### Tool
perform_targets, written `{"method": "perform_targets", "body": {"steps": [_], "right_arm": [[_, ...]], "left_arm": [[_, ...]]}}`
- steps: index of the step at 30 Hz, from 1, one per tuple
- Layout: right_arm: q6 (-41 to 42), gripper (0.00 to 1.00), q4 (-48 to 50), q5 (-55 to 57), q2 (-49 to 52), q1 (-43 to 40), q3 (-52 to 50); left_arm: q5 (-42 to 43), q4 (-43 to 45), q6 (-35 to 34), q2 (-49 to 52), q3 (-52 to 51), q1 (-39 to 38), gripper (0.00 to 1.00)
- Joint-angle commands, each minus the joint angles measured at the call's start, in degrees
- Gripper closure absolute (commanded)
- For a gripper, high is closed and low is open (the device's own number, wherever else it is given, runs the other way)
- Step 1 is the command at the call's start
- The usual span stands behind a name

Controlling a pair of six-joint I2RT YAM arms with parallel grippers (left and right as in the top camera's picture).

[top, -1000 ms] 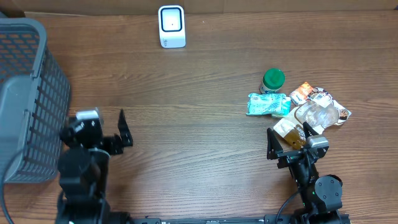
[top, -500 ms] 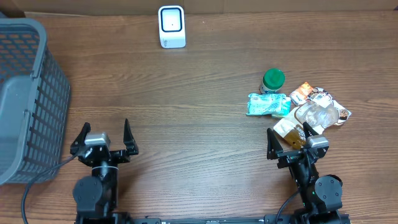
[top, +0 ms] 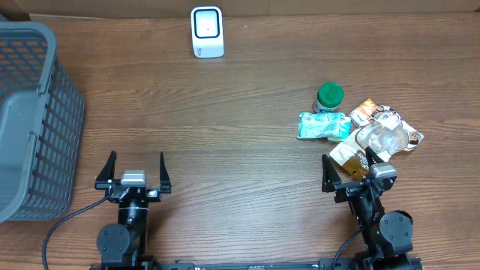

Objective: Scan the item barcode

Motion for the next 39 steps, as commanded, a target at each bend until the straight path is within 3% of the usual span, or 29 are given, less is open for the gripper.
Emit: {"method": "perform_targets", "body": {"steps": [1,4,39], "right_arm": [[-0.44,0.00,0.37,-0.31,-0.68,-0.07,-0.61],[-0.44,0.00,0.37,-0.31,-0.68,-0.07,-0.61],[-0.44,0.00,0.37,-0.31,-0.68,-0.07,-0.61]], "left_arm": [[1.55,-2.73,2.60,-0.76,-1.40,-0.37,0.00],[1.90,-5.95,2.25,-0.76,-1.40,-0.37,0.00],[1.97,-5.86,0.61,-0.70,-1.40,-0.37,0.01]]}}
